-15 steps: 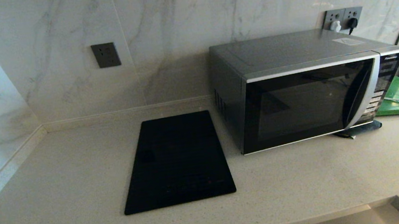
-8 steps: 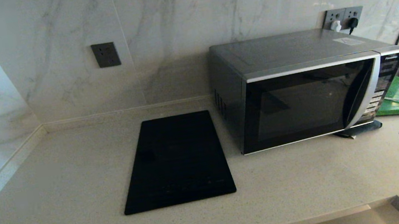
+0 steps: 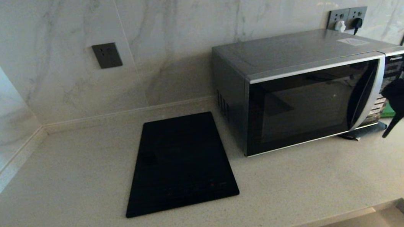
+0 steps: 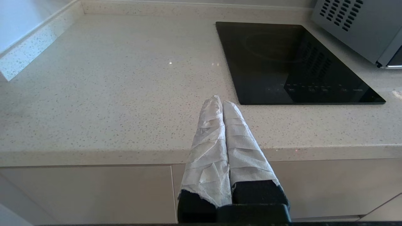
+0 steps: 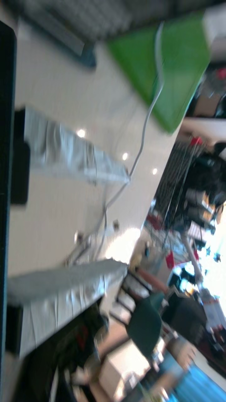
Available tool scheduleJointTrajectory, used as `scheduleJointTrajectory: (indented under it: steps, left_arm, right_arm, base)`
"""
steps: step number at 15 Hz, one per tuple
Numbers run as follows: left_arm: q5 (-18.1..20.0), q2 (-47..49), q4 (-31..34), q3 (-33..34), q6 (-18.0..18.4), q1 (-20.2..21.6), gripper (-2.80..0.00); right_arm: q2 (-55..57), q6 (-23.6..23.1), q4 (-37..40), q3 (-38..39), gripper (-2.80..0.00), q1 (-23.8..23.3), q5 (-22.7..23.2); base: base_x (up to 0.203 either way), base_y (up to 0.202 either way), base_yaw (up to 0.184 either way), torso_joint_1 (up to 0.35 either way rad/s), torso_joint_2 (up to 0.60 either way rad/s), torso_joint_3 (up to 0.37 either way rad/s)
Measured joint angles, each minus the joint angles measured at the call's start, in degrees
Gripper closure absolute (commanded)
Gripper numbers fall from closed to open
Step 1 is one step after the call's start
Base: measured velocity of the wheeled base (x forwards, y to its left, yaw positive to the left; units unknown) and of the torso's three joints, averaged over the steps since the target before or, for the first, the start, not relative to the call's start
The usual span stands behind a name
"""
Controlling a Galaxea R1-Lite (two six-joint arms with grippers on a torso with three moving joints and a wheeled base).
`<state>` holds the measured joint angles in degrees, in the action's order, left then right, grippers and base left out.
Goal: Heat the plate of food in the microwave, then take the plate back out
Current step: Open the microwave oven
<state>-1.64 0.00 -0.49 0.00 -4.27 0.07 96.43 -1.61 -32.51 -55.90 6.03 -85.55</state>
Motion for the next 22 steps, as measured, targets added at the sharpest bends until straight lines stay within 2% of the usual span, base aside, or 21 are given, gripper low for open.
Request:
scheduleJointTrajectory:
  steps: [4, 5, 14, 19, 22]
  left_arm:
    - [0.02, 0.0, -0.02, 0.0, 0.05, 0.0, 0.0]
    - [0.02, 0.0, -0.02, 0.0, 0.02, 0.0, 0.0]
    - [0.0, 0.0, -0.02, 0.0, 0.0, 0.0, 0.0]
    - [0.02, 0.0, -0.02, 0.0, 0.0, 0.0, 0.0]
    - [0.02, 0.0, -0.02, 0.0, 0.0, 0.0, 0.0]
  right_arm:
    - [8.63, -0.36, -14.44, -2.62, -2.8, 1.94, -1.45]
    - [10.3, -0.6, -15.75, -2.78, -2.8, 2.45, -1.62]
    - [18.75, -2.43, -21.95, -4.84, -2.8, 3.55, -1.63]
    - [20.17, -5.56, -22.43, -4.57, -2.8, 3.84, -1.47]
    - [21.52, -5.61, -25.65, -5.23, -2.8, 4.64, 2.91]
  base:
    - [0.0, 0.0, 0.0, 0.0, 0.0, 0.0]
    - [0.0, 0.0, 0.0, 0.0, 0.0, 0.0]
    - [0.0, 0.0, 0.0, 0.0, 0.0, 0.0]
    - [0.0, 0.0, 0.0, 0.0, 0.0, 0.0]
    - [0.0, 0.0, 0.0, 0.0, 0.0, 0.0]
